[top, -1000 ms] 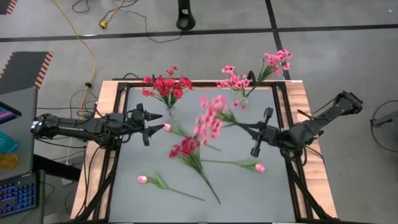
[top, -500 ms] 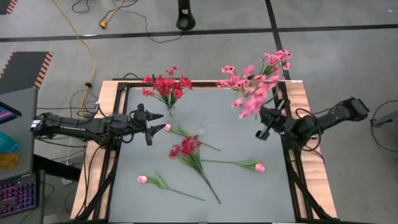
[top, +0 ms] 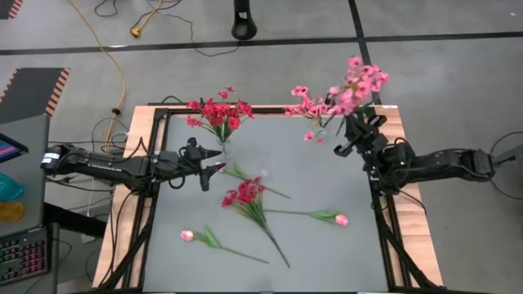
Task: Sort flowers into vase by color
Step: Put the pink flower into the top right transparent vase
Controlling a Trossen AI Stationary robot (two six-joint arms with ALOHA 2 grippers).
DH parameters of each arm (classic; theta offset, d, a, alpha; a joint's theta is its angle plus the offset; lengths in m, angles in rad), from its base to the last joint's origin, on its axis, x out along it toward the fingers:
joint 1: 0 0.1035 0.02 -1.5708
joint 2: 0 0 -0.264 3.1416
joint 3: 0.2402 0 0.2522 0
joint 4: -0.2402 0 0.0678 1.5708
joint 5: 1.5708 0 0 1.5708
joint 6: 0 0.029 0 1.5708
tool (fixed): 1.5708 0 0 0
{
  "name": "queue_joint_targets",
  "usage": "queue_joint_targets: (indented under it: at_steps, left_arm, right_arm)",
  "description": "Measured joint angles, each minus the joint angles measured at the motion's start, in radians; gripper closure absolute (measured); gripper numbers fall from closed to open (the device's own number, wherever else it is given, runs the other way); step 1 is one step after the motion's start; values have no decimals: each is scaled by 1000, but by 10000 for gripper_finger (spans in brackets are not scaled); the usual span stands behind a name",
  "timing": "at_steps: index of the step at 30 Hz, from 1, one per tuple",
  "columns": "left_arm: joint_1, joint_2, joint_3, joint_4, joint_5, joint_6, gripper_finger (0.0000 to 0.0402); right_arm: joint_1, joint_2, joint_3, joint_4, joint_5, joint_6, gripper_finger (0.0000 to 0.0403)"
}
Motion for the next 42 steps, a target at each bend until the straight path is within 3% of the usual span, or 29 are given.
queue_joint_targets:
  at_steps: [7, 18, 30, 37, 42]
  left_arm:
    - [0, 82, 0, 103, 0, -2, 191]
    - [0, 188, 0, 192, 0, -38, 191]
    - [0, 210, 0, 216, 0, -68, 191]
    - [0, 210, 0, 252, 0, -64, 191]
    - [0, 210, 0, 342, 0, -64, 191]
  right_arm:
    - [-182, 125, 0, 21, -68, 126, 384]
    - [-340, 248, 4, 79, -157, 213, 384]
    - [-401, 355, 4, 80, -189, 260, 384]
    - [-436, 339, 23, 82, -190, 321, 382]
    - [-400, 302, 26, 82, -230, 347, 383]
